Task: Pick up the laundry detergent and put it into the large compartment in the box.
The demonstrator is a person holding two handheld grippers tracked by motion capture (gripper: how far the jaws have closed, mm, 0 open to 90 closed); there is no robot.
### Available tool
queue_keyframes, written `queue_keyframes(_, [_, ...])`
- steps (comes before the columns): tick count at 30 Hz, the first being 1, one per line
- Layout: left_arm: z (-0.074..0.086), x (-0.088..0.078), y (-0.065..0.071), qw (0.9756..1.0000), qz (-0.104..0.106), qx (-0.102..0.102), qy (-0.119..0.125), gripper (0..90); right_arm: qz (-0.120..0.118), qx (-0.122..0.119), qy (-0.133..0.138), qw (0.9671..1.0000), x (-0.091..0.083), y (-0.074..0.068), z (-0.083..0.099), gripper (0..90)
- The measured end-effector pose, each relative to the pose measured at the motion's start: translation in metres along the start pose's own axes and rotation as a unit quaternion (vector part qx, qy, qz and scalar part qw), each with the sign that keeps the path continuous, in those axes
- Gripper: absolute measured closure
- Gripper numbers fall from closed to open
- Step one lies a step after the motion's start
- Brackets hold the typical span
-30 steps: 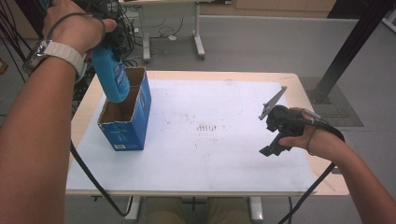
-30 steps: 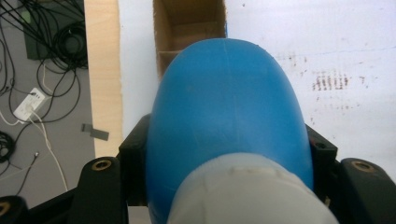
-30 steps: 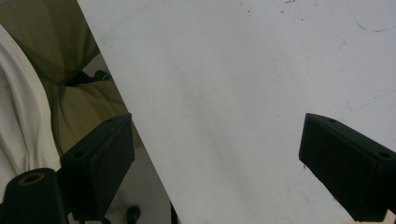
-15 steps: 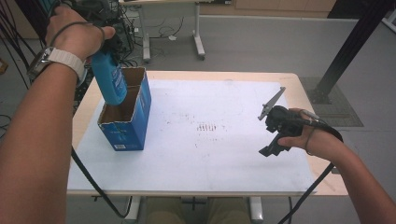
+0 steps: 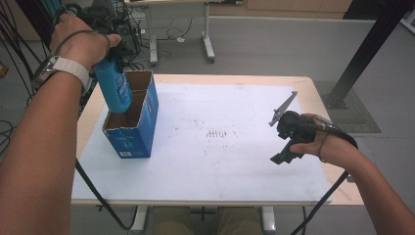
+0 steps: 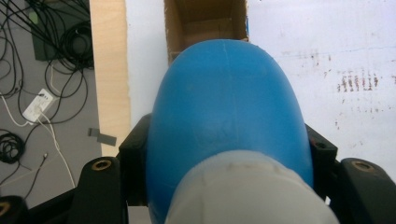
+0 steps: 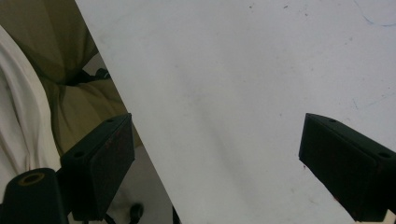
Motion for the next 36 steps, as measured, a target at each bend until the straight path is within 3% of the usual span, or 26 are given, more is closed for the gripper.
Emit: queue_keyframes(36, [0.001,0.032,0.0,1.0,0.001,0.005,-0.005,37.8,-0.005,0.003,0.0,1.0,0.004,0.001,0.001,10.6])
Point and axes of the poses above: each handheld gripper's, and its own axes: x roughly forward along the jaws, z roughly out of its underside, y roughly to its right, the point moved 2 cm from there along x, roughly forward along the jaws, and after that the axes turned 11 degrees about -x, right-handed, at the moved point
